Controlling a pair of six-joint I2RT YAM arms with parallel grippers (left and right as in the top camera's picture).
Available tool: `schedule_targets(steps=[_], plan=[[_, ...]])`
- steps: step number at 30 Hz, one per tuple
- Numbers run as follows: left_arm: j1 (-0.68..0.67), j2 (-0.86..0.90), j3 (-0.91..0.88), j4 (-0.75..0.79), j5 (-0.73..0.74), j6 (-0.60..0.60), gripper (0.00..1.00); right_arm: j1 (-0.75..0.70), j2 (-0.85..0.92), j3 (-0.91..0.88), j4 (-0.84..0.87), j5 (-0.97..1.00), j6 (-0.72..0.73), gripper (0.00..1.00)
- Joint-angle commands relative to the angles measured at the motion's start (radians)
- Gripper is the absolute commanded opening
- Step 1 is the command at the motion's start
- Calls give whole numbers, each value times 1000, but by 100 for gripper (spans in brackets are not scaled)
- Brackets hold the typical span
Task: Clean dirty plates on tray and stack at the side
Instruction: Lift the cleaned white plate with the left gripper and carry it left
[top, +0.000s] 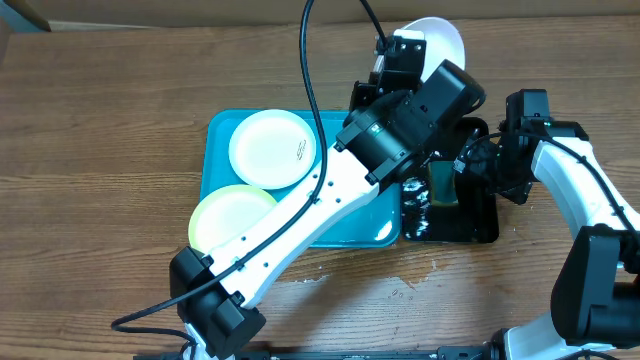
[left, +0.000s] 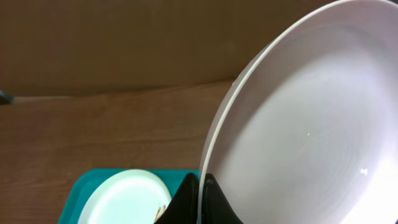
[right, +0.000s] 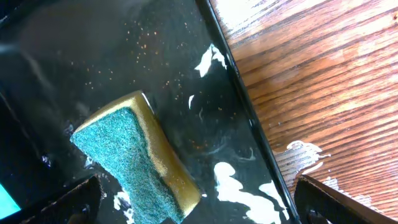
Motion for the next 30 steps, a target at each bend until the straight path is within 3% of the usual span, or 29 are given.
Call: schedule_targets(steps=[1,18,25,30], plan=[[-23,-17,22,68,-21,86,4,2,-6,0,5,-6,2,100],[-24,63,21,402,-68,636,4,2,-6,0,5,-6,2,100],[-23,68,21,413,-93,641,4,2,-6,0,5,-6,2,100],[-18,68,21,356,-55,521,4,2,-6,0,5,-6,2,100]])
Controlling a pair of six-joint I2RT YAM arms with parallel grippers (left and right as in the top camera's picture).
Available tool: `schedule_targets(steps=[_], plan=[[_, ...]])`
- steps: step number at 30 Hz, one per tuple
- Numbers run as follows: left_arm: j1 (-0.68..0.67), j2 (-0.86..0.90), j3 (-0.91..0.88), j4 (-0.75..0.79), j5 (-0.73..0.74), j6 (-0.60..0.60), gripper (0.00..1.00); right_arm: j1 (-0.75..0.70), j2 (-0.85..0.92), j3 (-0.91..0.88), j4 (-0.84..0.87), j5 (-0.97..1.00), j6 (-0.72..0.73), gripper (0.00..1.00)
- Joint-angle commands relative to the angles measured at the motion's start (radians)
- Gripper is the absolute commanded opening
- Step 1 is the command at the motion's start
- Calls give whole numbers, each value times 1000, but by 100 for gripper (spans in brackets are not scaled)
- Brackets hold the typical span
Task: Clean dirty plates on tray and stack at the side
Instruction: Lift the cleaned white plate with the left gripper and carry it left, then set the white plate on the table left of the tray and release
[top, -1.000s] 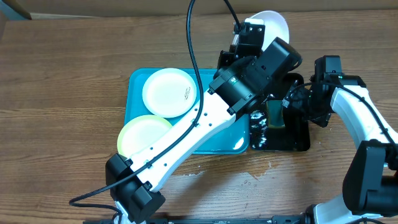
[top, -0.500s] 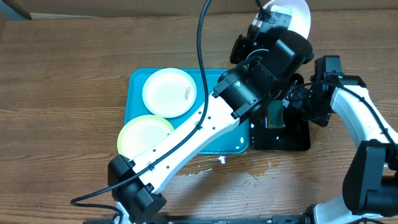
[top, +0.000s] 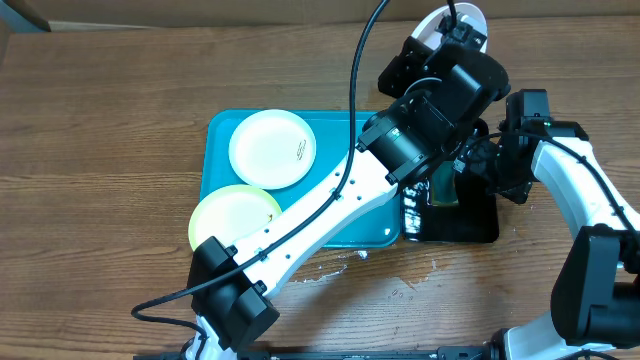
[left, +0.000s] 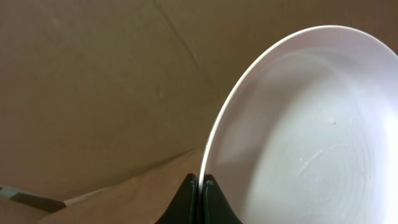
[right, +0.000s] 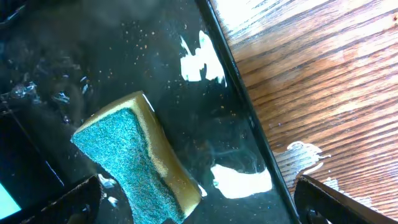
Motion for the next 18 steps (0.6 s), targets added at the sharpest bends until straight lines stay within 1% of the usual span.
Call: schedule_targets(steps=[1,4,5,7,11,13,15,18], plan=[[4,0,21,-42,40,-90,4,2,-6,0,4,-6,2,100],[24,0,22,-104,149,-147,4,2,-6,0,4,-6,2,100],[44,-1,25,-150,217,-188,4,2,-6,0,4,-6,2,100],[74,-2,33,-202,327,-235,4,2,-6,0,4,-6,2,100],[179,-2,91,-323,673,-333,4,2,-6,0,4,-6,2,100],[245,-2,117,-357,790,-367,4,2,-6,0,4,-6,2,100],[315,-2,133,-384,853,-393,4,2,-6,0,4,-6,2,100],[432,-2,144,-451,874,-434,4,2,-6,0,4,-6,2,100]])
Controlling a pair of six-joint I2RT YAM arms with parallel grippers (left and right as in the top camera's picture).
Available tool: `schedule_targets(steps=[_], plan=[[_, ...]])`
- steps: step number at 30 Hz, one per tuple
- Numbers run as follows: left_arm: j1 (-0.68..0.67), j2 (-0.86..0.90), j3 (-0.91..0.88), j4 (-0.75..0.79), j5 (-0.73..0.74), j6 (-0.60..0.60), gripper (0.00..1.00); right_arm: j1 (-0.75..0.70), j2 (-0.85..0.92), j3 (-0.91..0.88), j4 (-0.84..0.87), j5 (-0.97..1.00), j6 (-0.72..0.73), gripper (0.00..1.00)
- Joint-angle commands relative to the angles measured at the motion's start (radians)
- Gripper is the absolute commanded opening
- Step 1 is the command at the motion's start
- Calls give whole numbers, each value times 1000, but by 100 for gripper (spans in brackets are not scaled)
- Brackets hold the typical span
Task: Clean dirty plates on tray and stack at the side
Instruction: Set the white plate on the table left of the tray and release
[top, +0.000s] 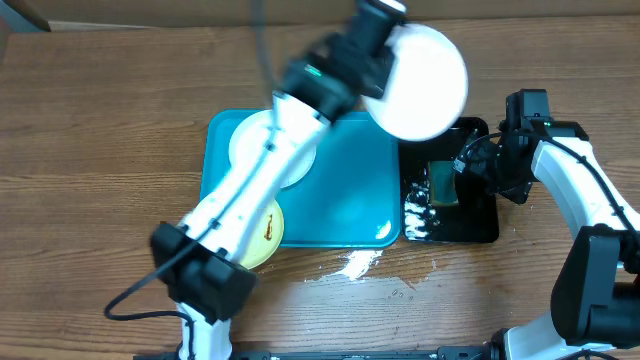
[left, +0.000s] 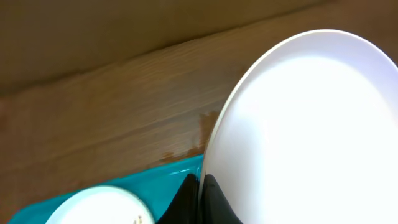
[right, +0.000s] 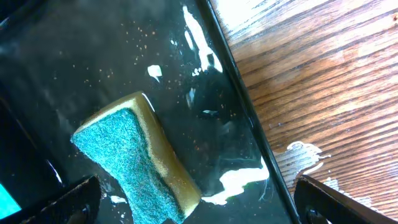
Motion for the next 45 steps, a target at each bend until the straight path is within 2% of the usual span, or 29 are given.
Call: schedule_targets(steps=[1,10,18,24,29,45], plan=[[143,-4,37,-68,151,-101,4,2,-6,0,3,-6,2,100],[454,-3,35,-365,140,-105,4,2,-6,0,3,-6,2,100],[702,-3,-49,-427,132,-145,4,2,-6,0,3,-6,2,100],[829,-3,-175,-386,131,-148,4,2,-6,0,3,-6,2,100],[898,-2,-306,-291,111,-148,4,2,-6,0,3,-6,2,100],[953,0,-482,-44,-42,-148,4,2,-6,0,3,-6,2,100]])
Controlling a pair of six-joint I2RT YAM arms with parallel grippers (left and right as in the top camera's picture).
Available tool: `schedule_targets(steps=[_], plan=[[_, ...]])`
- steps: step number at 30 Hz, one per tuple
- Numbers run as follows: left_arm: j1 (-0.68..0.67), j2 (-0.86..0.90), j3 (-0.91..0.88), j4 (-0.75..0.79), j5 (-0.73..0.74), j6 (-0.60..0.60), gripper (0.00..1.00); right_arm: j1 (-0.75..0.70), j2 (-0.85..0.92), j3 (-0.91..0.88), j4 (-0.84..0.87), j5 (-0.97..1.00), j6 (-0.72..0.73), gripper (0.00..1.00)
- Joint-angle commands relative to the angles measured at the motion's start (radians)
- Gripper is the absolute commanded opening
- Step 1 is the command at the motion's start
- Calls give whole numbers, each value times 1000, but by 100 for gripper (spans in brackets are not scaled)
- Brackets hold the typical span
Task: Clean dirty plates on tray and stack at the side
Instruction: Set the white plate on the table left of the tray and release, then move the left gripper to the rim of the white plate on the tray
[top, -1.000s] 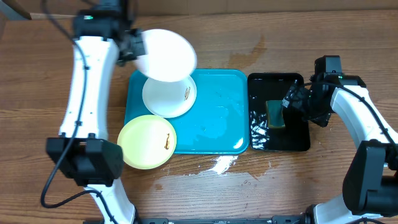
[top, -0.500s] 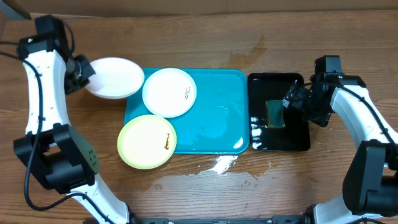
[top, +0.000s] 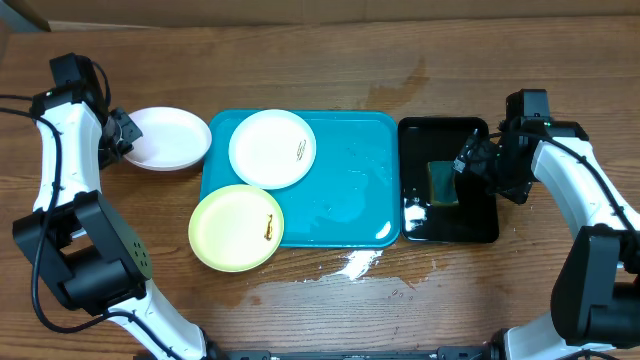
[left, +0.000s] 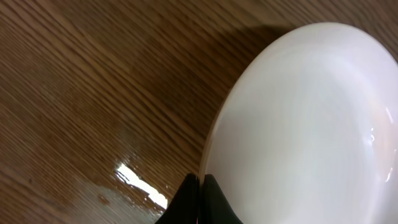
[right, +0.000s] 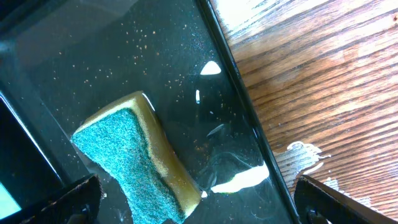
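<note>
A clean white plate (top: 165, 150) lies low on the wood just left of the blue tray (top: 350, 200); whether it touches the table I cannot tell. My left gripper (top: 118, 135) is shut on its left rim, seen close up in the left wrist view as the plate (left: 305, 124) with the gripper (left: 200, 186) pinching its edge. On the tray sit a white plate (top: 272, 148) and a yellow-green plate (top: 235, 228) with a food scrap. My right gripper (top: 478, 160) hangs open over the sponge (right: 137, 162), apart from it.
The black wash tray (top: 450, 225) to the right of the blue tray holds the sponge and some foam. Wet patches and foam mark the table in front of both trays. A cardboard wall runs along the far edge.
My left gripper, with the white plate, was up over the blue tray's far right corner; it is now down at the table left of the tray. The right gripper has not moved.
My left gripper first held the white plate on edge above the back of the black tray, and a second later farther back and right. Then the plate was face up over the blue tray's corner. Now it is left of the tray. The right gripper stayed open over the sponge.
</note>
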Motion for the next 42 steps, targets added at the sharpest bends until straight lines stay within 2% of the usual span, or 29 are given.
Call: schedule_targets(steps=[1,10,20,22,27,28,29,36,42], plan=[[6,-1,-29,31,-68,-17,4,2,-6,0,3,-6,2,100],[8,4,-39,113,-133,-13,4,2,-6,0,3,-6,1,100],[7,58,-42,114,-140,-13,4,2,-6,0,3,-6,2,100],[7,63,-42,114,-133,-13,15,2,-6,0,3,-6,2,100],[7,63,-42,111,-125,20,55,2,-6,0,3,-6,1,100],[7,63,-42,106,-109,47,63,2,-6,0,3,-6,2,100],[7,63,-41,102,-79,79,65,2,-6,0,3,-6,1,100],[1,37,34,-2,312,292,51,2,-6,0,3,-6,1,100],[-32,-61,117,-151,508,272,55,2,-6,0,3,-6,2,100]])
